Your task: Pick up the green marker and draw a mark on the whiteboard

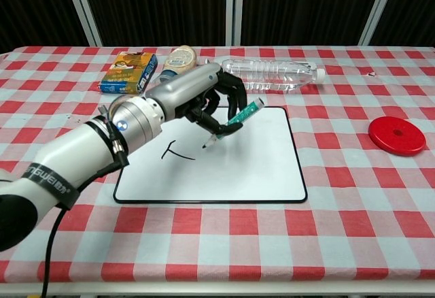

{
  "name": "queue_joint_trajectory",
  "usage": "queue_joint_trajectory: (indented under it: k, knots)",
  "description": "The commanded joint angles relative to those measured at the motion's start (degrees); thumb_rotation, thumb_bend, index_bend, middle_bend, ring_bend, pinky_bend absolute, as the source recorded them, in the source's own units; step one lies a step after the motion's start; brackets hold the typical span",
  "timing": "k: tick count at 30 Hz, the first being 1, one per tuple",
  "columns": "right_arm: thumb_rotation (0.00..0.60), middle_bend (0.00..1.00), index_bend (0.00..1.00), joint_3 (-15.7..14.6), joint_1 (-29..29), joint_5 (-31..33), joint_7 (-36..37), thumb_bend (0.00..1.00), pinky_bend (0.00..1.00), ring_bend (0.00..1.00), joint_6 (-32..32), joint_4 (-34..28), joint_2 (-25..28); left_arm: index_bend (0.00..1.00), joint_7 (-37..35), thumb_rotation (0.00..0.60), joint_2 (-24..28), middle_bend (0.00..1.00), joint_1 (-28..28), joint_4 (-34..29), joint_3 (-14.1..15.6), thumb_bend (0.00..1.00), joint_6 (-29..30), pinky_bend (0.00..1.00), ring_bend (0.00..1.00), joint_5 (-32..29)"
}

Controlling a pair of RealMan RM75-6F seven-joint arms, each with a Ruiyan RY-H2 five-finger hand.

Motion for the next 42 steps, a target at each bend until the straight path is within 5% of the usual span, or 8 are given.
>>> queue_joint_trajectory:
  k: [1, 11, 19, 25, 31, 34, 38, 42]
  knots:
    - [0.6, 0.03, 0.0, 0.0, 0.1, -0.2, 0.4, 0.1, 0.0, 0.0, -0.1, 0.3, -0.2, 0.55, 2.0, 0.6, 5.0, 0.6, 0.9, -4.7, -0.8, 0.4, 1.4, 0.95, 0.77, 0.0]
    - [0.6, 0.03, 0.0, -0.1, 0.7, -1.2, 1.4, 0.1, 0.0, 0.0, -0.6, 1.2, -1.0, 0.54, 28.2, 0.6, 22.4, 0.58, 4.6, -16.0, 4.1, 0.41, -7.8, 0.93, 0.76, -10.6]
    - [0.6, 0.03, 0.0, -0.3, 0.7, -1.8, 1.0, 0.1, 0.0, 0.0, -0.3, 0.9, -1.4, 0.53, 47.6, 0.6, 26.7, 0.56, 4.7, -19.9, 6.2, 0.41, -8.9, 0.89, 0.73, -22.8]
    - [0.6, 0.03, 0.0, -0.5, 0.3, -1.6, 0.7, 0.1, 0.0, 0.0, -0.1, 0.6, -1.3, 0.48, 50.2, 0.6, 26.8, 0.53, 4.2, -19.1, 6.7, 0.41, -9.4, 0.88, 0.72, -26.2]
    - [0.6, 0.03, 0.0, -0.6, -0.1, -1.3, 0.9, 0.1, 0.0, 0.0, 0.2, 0.5, -1.1, 0.16, 52.6, 0.6, 27.8, 0.3, 3.9, -22.0, 6.9, 0.34, -8.3, 0.8, 0.57, -29.1]
    - [0.6, 0.03, 0.0, -0.6, -0.5, -1.4, 1.3, 0.1, 0.0, 0.0, 0.7, 0.7, -1.0, 0.12, 51.6, 0.6, 30.1, 0.25, 5.7, -26.7, 6.3, 0.33, -3.1, 0.75, 0.45, -27.8]
    - [0.6, 0.03, 0.0, -0.9, -1.4, -1.4, 2.7, 0.1, 0.0, 0.0, 1.6, 1.6, -0.8, 0.12, 46.0, 0.6, 36.4, 0.25, 11.8, -35.6, 5.2, 0.33, 8.3, 0.7, 0.41, -24.1]
    - [0.6, 0.03, 0.0, -1.4, -2.6, -1.8, 5.4, 0.1, 0.0, 0.0, 2.9, 3.6, -1.2, 0.15, 38.8, 0.6, 42.3, 0.25, 19.3, -38.9, 7.3, 0.29, 18.2, 0.51, 0.33, -17.7]
